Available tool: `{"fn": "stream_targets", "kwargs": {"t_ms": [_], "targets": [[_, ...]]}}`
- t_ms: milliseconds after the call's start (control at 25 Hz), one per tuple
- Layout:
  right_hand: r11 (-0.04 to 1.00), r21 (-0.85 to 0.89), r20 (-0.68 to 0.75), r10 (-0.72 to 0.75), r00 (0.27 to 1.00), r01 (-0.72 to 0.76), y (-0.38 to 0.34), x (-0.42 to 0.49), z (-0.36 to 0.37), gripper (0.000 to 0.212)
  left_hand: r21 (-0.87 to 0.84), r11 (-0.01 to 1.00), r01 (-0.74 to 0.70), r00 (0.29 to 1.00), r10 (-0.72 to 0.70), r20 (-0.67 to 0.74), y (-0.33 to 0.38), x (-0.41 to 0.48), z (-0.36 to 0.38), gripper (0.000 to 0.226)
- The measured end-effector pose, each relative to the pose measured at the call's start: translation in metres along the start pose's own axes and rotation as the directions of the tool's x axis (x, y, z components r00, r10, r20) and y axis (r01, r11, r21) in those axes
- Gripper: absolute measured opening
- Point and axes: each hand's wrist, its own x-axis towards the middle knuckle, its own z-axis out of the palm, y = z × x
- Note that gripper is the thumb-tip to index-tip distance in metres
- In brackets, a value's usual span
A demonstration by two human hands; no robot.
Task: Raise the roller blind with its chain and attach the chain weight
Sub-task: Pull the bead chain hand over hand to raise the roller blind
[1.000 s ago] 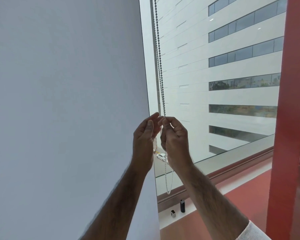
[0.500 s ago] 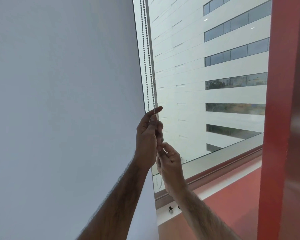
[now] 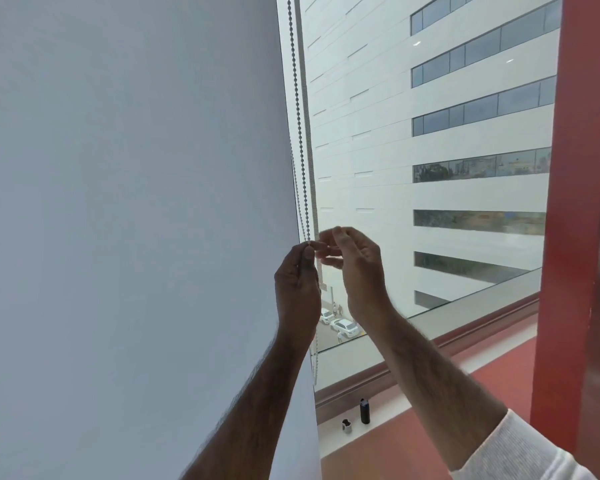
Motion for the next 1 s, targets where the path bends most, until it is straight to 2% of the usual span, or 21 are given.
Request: {"fn": "stream_targets", "kwargs": {"t_ms": [200, 400, 560, 640, 800, 1000], "targets": [[0.988, 0.114, 0.164, 0.084, 0.983, -0.104, -0.005, 0.006, 0.015, 0.032, 0.072, 0.986, 0.151, 0.986, -0.155, 0.059, -0.031, -0.044, -0.002, 0.036], [0.987, 0.161, 0.094, 0.004, 0.996, -0.019, 0.003, 0.006, 0.026, 0.025, 0.030, 0.981, 0.190, 0.978, -0.192, 0.083, -0.031, -0.041, -0.004, 0.034], [0.977, 0.213, 0.171, -0.017, 0.985, -0.020, 0.004, 0.008, 0.018, 0.028, 0.036, 0.985, 0.169, 0.968, -0.173, 0.182, -0.030, -0.038, -0.013, 0.035], [0.973, 0.228, 0.191, -0.026, 0.981, -0.018, 0.007, 0.006, 0.011, 0.027, 0.013, 0.983, 0.186, 0.965, -0.185, 0.185, -0.027, -0.030, -0.019, 0.043], [0.993, 0.114, 0.160, 0.016, 0.987, -0.034, 0.032, -0.017, -0.006, 0.027, -0.132, 0.971, 0.200, 0.972, -0.180, 0.148, -0.010, -0.002, -0.023, 0.036], [0.991, 0.031, 0.154, 0.127, 0.980, -0.133, 0.067, -0.055, -0.013, 0.029, -0.243, 0.927, 0.285, 0.940, -0.220, 0.263, 0.023, 0.005, -0.007, 0.034]]}}
